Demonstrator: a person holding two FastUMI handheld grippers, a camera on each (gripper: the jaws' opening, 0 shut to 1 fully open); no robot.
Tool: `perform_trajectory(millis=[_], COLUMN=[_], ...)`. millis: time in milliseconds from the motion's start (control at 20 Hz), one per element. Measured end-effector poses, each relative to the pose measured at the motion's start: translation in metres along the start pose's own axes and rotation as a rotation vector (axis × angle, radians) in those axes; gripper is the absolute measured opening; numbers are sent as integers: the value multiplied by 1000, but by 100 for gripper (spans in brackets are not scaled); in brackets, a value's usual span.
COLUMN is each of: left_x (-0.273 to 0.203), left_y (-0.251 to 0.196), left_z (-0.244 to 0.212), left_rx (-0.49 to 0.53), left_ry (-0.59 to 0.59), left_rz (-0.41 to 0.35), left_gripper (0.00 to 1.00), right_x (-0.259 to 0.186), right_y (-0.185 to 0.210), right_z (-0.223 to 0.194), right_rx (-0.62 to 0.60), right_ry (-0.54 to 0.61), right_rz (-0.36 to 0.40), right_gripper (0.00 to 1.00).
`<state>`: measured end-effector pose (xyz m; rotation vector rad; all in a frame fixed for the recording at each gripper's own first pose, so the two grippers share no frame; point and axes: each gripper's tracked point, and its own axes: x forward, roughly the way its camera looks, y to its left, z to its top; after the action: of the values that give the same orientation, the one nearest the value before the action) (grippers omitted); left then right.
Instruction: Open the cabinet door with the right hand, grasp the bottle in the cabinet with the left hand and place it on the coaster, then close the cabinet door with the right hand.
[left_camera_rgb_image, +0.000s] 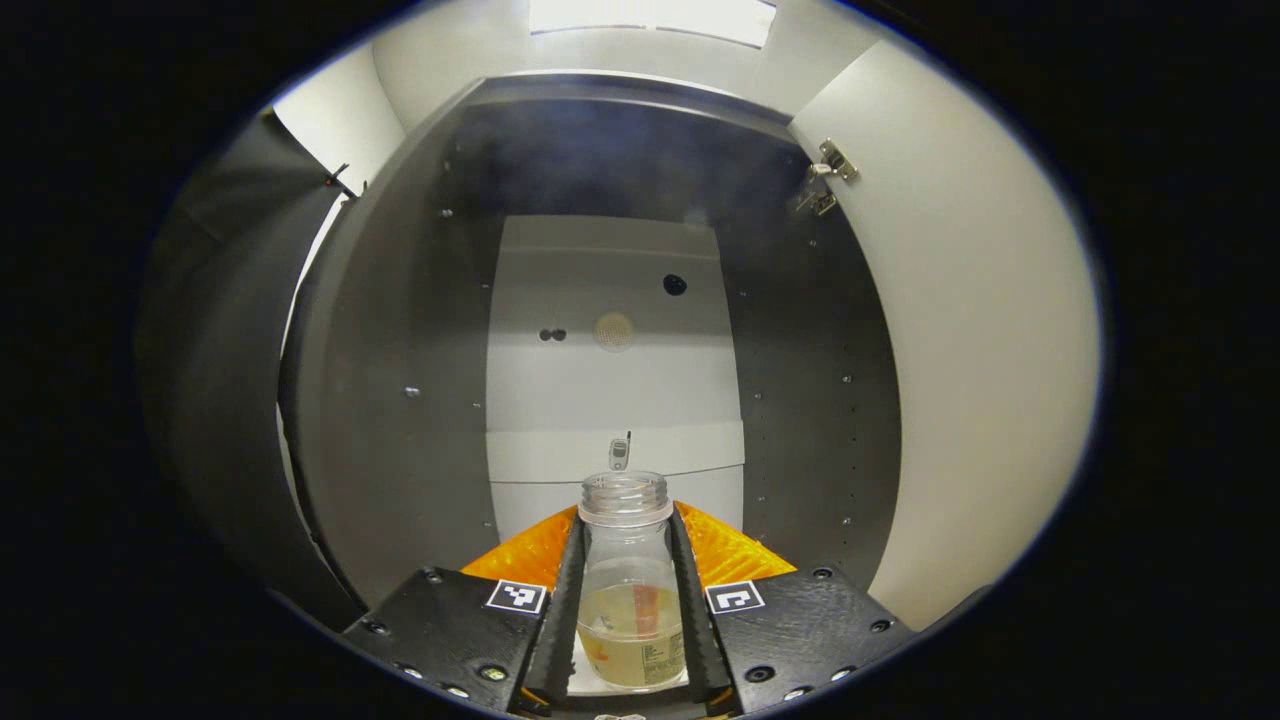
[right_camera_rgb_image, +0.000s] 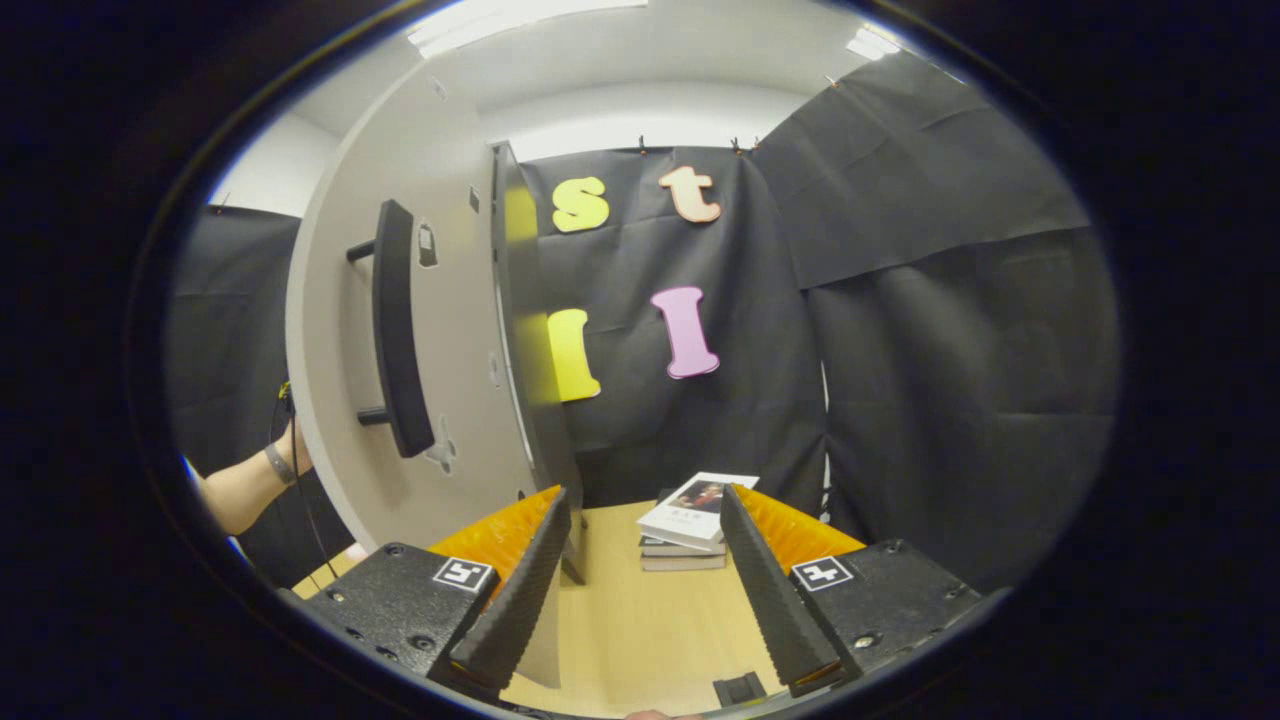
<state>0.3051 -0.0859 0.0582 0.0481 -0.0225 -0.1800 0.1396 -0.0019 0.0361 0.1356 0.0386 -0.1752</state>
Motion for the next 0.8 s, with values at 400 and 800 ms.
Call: perform_trajectory(millis=[400,800], left_x=[-93,-190], left_y=[50,117], left_z=[-45,-140], left_rx=[-23,75], left_ry=[41,108], left_rz=[109,355], left_gripper=[43,43], right_x=[-6,-15], right_y=[20,31], right_z=[17,30], right_rx=[29,47], right_ry=[-60,-86], right_rz=[41,36], right_gripper=[94,92])
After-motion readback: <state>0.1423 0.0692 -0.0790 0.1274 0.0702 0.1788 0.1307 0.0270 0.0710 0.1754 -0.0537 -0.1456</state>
